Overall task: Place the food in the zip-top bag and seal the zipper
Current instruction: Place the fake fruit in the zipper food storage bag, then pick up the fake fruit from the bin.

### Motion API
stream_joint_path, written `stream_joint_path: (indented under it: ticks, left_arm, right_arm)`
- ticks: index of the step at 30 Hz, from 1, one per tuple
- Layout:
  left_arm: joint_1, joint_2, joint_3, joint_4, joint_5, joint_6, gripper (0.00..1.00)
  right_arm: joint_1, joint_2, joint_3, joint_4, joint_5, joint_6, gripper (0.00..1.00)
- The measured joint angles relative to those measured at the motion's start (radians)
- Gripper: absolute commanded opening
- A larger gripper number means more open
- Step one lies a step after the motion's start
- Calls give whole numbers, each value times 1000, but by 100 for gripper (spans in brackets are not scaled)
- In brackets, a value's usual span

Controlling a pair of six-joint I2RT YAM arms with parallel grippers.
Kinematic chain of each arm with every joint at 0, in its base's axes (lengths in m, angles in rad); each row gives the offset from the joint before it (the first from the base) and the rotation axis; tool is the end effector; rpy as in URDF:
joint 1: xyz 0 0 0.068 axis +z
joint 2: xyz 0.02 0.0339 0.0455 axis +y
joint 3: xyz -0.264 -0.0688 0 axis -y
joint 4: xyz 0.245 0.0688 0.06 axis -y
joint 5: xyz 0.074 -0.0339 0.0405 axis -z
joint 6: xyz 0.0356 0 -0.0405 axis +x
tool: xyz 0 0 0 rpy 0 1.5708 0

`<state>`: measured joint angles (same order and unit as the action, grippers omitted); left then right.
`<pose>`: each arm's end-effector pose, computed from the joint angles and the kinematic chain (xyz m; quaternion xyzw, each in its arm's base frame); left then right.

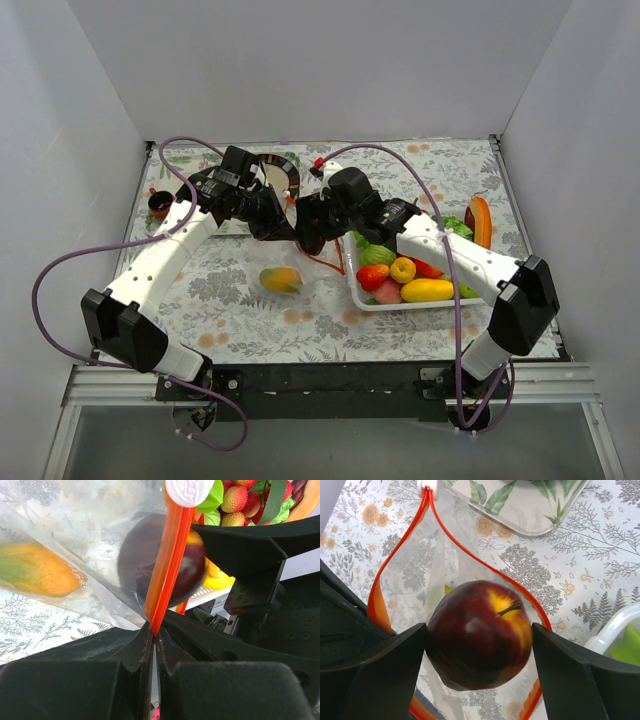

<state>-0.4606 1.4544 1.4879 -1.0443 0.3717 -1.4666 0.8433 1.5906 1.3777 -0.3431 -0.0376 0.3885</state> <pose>0.2532 -0.1401 0.3531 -0.4106 0.8521 -0.3244 0.0091 0.2453 0.2776 0.3265 -0.2059 0.8493 0.2941 0.3871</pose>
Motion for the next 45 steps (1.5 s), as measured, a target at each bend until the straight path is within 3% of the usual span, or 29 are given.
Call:
stream_joint_path:
  ticks: [4, 12, 21, 25, 29, 37, 45]
  left_arm:
    - [0, -2, 0, 0, 2, 0, 0]
    - [0, -2, 0, 1, -12, -7, 0]
    - [0, 3, 0, 0, -50, -31, 0]
    - [0, 14, 0, 7, -56, -34, 0]
    - [0, 18, 0, 7, -58, -34, 0]
    - [0, 30, 0, 6, -58, -33, 0]
    - [0, 31, 0, 6, -58, -33, 0]
  right_arm:
    - [2, -1, 7, -15, 16, -4, 98]
    - [3, -45, 19, -82, 81, -3, 98]
    - [3, -250, 117, -337, 380, 23, 95]
    - [-5, -376, 64, -456, 515, 80, 93]
    - [-60, -480, -98, -558, 607, 136, 90]
    - [-346, -550, -376, -534, 554, 90, 89]
    - [-451, -554, -478, -369, 390, 32, 89]
